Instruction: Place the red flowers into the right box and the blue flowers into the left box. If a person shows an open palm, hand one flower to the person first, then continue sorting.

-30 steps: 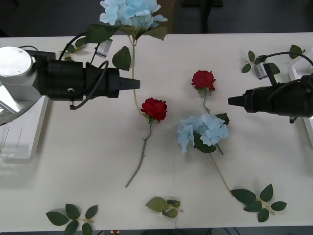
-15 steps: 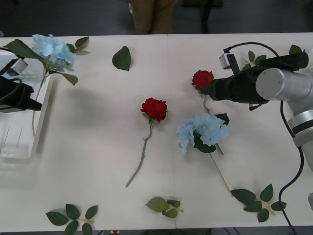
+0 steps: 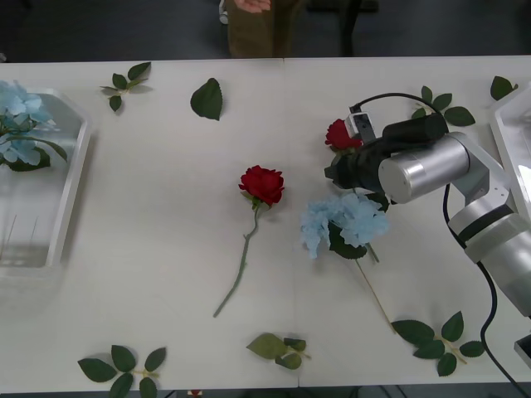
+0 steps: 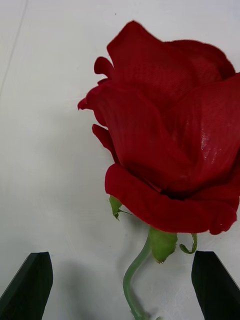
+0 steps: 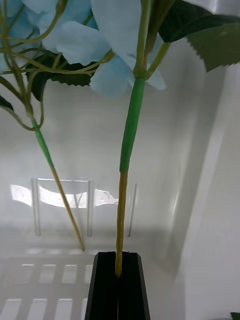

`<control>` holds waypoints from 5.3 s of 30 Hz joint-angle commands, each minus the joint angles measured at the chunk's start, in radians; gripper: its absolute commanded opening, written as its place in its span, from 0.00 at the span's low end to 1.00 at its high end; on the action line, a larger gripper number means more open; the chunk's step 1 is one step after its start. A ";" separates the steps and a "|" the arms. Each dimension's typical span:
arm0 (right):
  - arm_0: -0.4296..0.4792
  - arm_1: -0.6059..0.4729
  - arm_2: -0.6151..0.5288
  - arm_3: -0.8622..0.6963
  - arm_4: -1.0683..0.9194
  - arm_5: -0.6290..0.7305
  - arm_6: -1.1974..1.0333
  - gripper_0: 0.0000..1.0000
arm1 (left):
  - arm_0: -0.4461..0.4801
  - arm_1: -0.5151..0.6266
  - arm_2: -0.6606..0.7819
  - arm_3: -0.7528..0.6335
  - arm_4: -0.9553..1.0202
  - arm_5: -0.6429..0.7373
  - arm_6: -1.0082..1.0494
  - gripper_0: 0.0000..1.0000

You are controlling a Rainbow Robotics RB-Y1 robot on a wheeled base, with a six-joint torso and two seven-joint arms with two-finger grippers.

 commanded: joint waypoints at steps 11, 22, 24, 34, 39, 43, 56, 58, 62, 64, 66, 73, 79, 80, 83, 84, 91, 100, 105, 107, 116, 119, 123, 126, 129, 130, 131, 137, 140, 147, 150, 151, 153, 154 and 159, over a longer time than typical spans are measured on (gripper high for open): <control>-0.056 0.087 0.036 0.057 0.200 -0.011 -0.054 0.72 | 0.072 -0.007 0.027 0.191 0.012 -0.198 -0.379 0.00; -0.056 0.090 0.076 0.128 0.229 -0.071 -0.052 0.00 | 0.153 -0.140 0.026 0.306 0.018 -0.360 -0.439 0.00; -0.056 0.090 0.076 0.128 0.228 -0.074 -0.054 0.00 | 0.153 -0.148 0.027 0.318 0.015 -0.370 -0.471 0.06; -0.053 0.032 0.026 0.037 0.068 -0.091 -0.026 0.00 | 0.153 -0.148 0.027 0.324 0.038 -0.383 -0.491 1.00; -0.017 -0.019 -0.030 -0.085 -0.050 -0.052 -0.010 0.00 | 0.150 -0.146 0.027 0.324 0.070 -0.342 -0.493 1.00; 0.033 -0.037 -0.132 -0.260 -0.134 0.067 0.007 0.00 | 0.126 -0.134 0.054 0.308 0.113 -0.219 -0.496 1.00; 0.067 -0.022 -0.244 -0.739 -0.203 0.215 -0.016 0.00 | 0.086 -0.154 0.397 0.061 0.133 0.209 -0.615 1.00; 0.055 -0.003 -0.235 -0.765 -0.203 0.188 -0.006 0.00 | 0.086 -0.166 0.422 0.048 0.181 0.242 -0.690 1.00; 0.001 0.049 -0.191 -0.780 -0.159 0.095 -0.003 0.00 | 0.084 -0.215 0.448 0.045 0.351 0.295 -0.937 1.00; -0.017 0.069 -0.174 -0.779 -0.111 0.061 -0.010 0.00 | 0.086 -0.237 0.449 0.045 0.414 0.299 -1.011 1.00; -0.037 0.106 -0.140 -0.779 0.001 0.018 -0.020 0.00 | 0.086 -0.283 0.448 0.045 0.504 0.308 -1.038 1.00; -0.094 0.187 -0.059 -0.670 0.229 -0.149 -0.160 0.00 | 0.086 -0.448 0.448 0.042 0.665 0.339 -1.038 1.00; -0.119 0.234 -0.045 -0.567 0.360 -0.246 -0.243 0.00 | 0.086 -0.620 0.446 0.042 0.650 0.331 -1.038 1.00; -0.123 0.234 -0.045 -0.556 0.372 -0.247 -0.260 0.00 | 0.086 -0.648 0.445 0.042 0.636 0.324 -1.038 1.00; -0.133 0.234 -0.046 -0.535 0.386 -0.247 -0.298 0.00 | 0.077 -0.688 0.400 0.044 0.632 0.279 -1.038 1.00; -0.134 0.234 -0.046 -0.529 0.390 -0.247 -0.313 0.00 | 0.069 -0.697 0.376 0.042 0.636 0.258 -1.038 1.00; -0.136 0.234 -0.060 -0.507 0.389 -0.249 -0.338 0.00 | 0.045 -0.717 0.310 0.042 0.645 0.209 -1.038 1.00; -0.134 0.234 -0.065 -0.507 0.380 -0.249 -0.342 0.00 | 0.045 -0.717 0.301 0.042 0.647 0.216 -1.038 1.00; -0.134 0.234 -0.065 -0.507 0.372 -0.249 -0.342 0.00 | 0.045 -0.715 0.302 0.042 0.648 0.216 -1.038 1.00; -0.134 0.234 -0.065 -0.507 0.372 -0.250 -0.342 0.00 | 0.046 -0.715 0.302 0.042 0.648 0.216 -1.038 1.00; -0.134 0.234 -0.065 -0.507 0.360 -0.249 -0.342 0.00 | 0.046 -0.712 0.302 0.042 0.655 0.215 -1.038 1.00; -0.134 0.234 -0.065 -0.507 0.360 -0.249 -0.342 0.00 | 0.046 -0.708 0.301 0.044 0.655 0.216 -1.038 1.00; -0.134 0.234 -0.065 -0.507 0.357 -0.249 -0.341 0.00 | 0.046 -0.706 0.302 0.044 0.656 0.218 -1.038 1.00; -0.134 0.234 -0.063 -0.507 0.349 -0.249 -0.342 0.62 | 0.046 -0.706 0.302 0.044 0.656 0.216 -1.038 1.00; -0.134 0.233 -0.065 -0.507 0.341 -0.249 -0.342 0.99 | 0.046 -0.706 0.302 0.044 0.656 0.215 -1.038 1.00; -0.134 0.233 -0.063 -0.507 0.340 -0.249 -0.342 1.00 | 0.046 -0.706 0.302 0.044 0.656 0.216 -1.038 1.00; -0.134 0.234 -0.065 -0.507 0.338 -0.249 -0.342 1.00 | 0.046 -0.706 0.302 0.044 0.656 0.215 -1.038 1.00; -0.134 0.233 -0.065 -0.507 0.334 -0.249 -0.344 1.00 | 0.046 -0.705 0.302 0.044 0.656 0.216 -1.038 1.00; -0.134 0.228 -0.063 -0.507 0.324 -0.249 -0.344 1.00 | 0.048 -0.705 0.302 0.044 0.656 0.216 -1.038 1.00; -0.106 0.058 -0.063 -0.573 0.104 -0.247 -0.345 1.00 | 0.046 -0.705 0.302 0.044 0.655 0.216 -1.038 1.00; -0.070 -0.100 -0.065 -0.622 -0.088 -0.247 -0.345 1.00 | 0.046 -0.705 0.301 0.044 0.655 0.218 -1.038 1.00; -0.060 -0.140 -0.066 -0.635 -0.134 -0.247 -0.345 1.00 | 0.046 -0.705 0.302 0.044 0.655 0.219 -1.038 1.00; -0.037 -0.218 -0.068 -0.653 -0.215 -0.247 -0.345 1.00 | 0.046 -0.706 0.302 0.044 0.655 0.219 -1.038 1.00; -0.025 -0.258 -0.069 -0.659 -0.257 -0.247 -0.345 1.00 | 0.046 -0.706 0.301 0.044 0.655 0.219 -1.038 1.00; 0.091 -0.454 -0.132 -0.702 -0.508 -0.230 -0.336 1.00 | 0.046 -0.706 0.302 0.044 0.655 0.224 -1.038 1.00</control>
